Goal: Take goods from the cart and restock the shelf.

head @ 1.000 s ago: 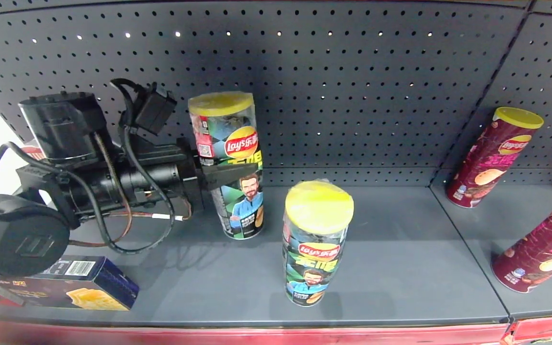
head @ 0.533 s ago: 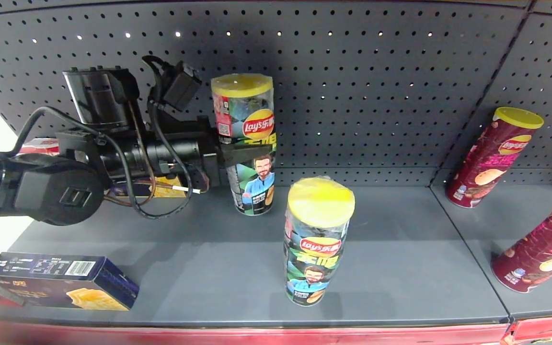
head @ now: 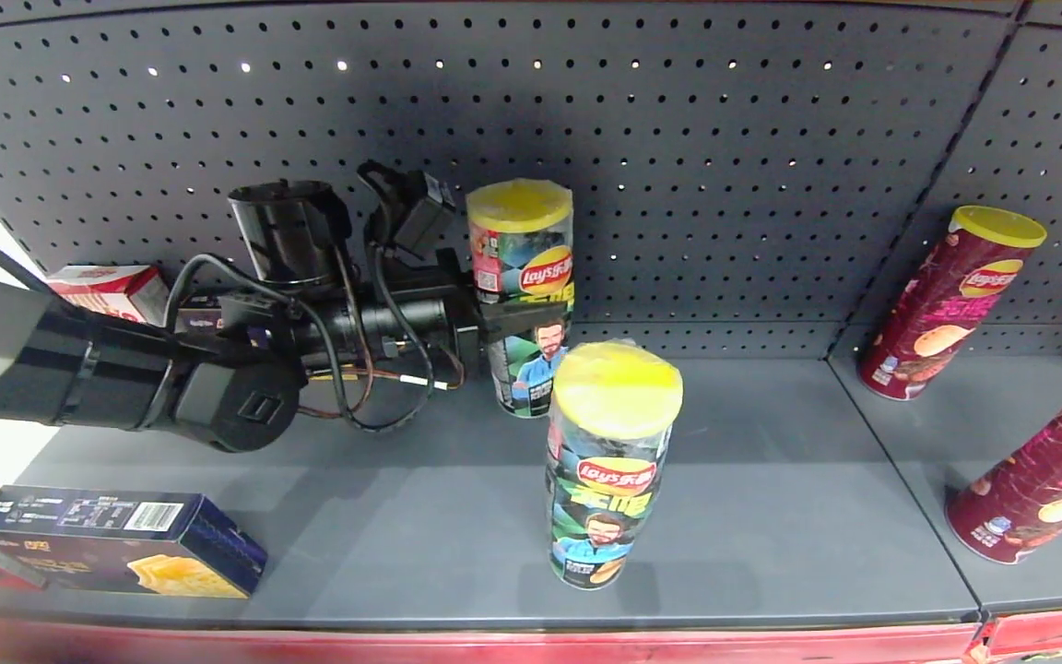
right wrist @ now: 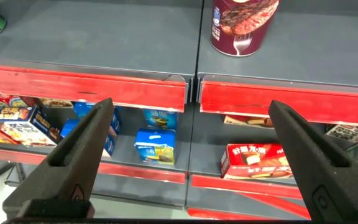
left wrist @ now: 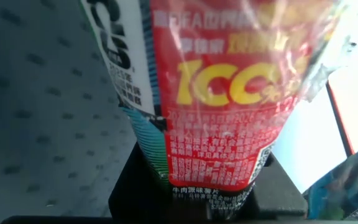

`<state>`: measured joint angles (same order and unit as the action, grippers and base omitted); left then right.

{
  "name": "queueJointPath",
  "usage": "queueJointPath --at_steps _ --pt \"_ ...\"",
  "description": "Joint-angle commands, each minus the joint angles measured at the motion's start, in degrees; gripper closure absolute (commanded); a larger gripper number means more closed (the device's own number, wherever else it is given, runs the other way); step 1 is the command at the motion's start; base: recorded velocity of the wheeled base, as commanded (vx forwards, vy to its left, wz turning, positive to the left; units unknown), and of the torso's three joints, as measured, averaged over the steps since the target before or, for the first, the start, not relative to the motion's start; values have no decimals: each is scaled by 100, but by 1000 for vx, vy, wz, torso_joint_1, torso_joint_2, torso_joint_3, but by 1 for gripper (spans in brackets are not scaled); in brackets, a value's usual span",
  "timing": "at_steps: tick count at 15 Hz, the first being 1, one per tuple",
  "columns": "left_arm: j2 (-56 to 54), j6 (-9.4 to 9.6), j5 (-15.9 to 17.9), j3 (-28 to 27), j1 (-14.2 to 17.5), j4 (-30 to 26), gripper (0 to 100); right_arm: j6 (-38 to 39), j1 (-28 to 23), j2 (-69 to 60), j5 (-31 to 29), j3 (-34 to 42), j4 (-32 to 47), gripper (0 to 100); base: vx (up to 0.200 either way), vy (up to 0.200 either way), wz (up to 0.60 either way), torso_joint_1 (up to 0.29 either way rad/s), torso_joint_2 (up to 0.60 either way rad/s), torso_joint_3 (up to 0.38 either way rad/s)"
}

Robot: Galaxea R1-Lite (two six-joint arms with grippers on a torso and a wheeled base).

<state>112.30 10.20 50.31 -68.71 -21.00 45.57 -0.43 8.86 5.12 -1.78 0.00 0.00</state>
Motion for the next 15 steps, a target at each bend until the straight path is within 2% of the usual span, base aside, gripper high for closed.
queueJointPath --at_steps 1,13,14,15 --pt "178 -1 -4 -11 -53 -4 100 -1 1 15 2 0 0 0 0 0 0 0 0 0" --pt "583 34 23 15 -97 13 100 -1 1 15 2 0 0 0 0 0 0 0 0 0" --pt "609 26 23 -11 -97 13 0 -1 1 15 -7 0 0 0 0 0 0 0 0 0" --pt "600 17 14 15 -97 13 0 -1 1 15 -7 0 0 0 0 0 0 0 0 0"
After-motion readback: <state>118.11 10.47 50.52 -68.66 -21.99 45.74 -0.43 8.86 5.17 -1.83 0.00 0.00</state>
